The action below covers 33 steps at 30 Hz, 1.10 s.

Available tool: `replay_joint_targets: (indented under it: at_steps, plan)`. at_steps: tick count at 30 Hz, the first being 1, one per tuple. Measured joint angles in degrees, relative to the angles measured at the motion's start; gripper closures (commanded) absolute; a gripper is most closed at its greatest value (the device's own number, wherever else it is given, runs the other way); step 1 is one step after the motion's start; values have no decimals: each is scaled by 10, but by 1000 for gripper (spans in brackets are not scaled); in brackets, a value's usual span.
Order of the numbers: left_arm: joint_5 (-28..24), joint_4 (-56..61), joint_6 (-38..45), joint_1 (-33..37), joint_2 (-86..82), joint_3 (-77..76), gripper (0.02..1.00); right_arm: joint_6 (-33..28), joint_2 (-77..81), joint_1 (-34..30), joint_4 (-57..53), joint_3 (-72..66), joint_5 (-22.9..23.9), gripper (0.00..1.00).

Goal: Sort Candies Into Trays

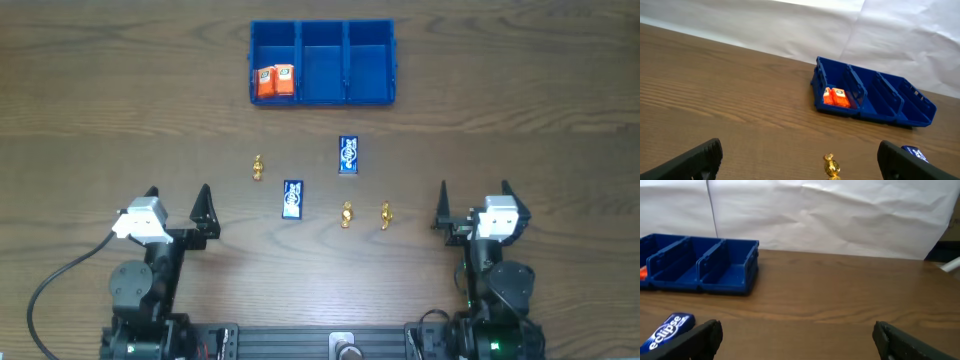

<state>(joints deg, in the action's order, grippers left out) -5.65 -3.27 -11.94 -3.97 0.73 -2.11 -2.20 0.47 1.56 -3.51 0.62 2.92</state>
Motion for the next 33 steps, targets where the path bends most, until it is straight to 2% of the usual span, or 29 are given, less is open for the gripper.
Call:
replay_joint_targets:
  at_steps: [8, 11, 15, 20, 28, 33]
  plan:
    - [0, 0, 0, 0, 0, 0, 20, 0, 0, 0, 14, -1, 0, 3]
    - [0, 0, 0, 0, 0, 0, 20, 6, 4, 0, 38, 0, -13, 5]
    - [0, 0, 0, 0, 0, 0, 20, 27, 56, 0, 10, 31, -38, 3]
    - [0, 1, 0, 0, -1, 0, 20, 73, 194, 0, -48, 157, -78, 3]
    - [0, 1, 0, 0, -2, 1, 20, 101, 430, 4, -166, 394, -181, 3]
    - [0, 1, 0, 0, -2, 1, 20, 108, 563, 62, -252, 509, -214, 3]
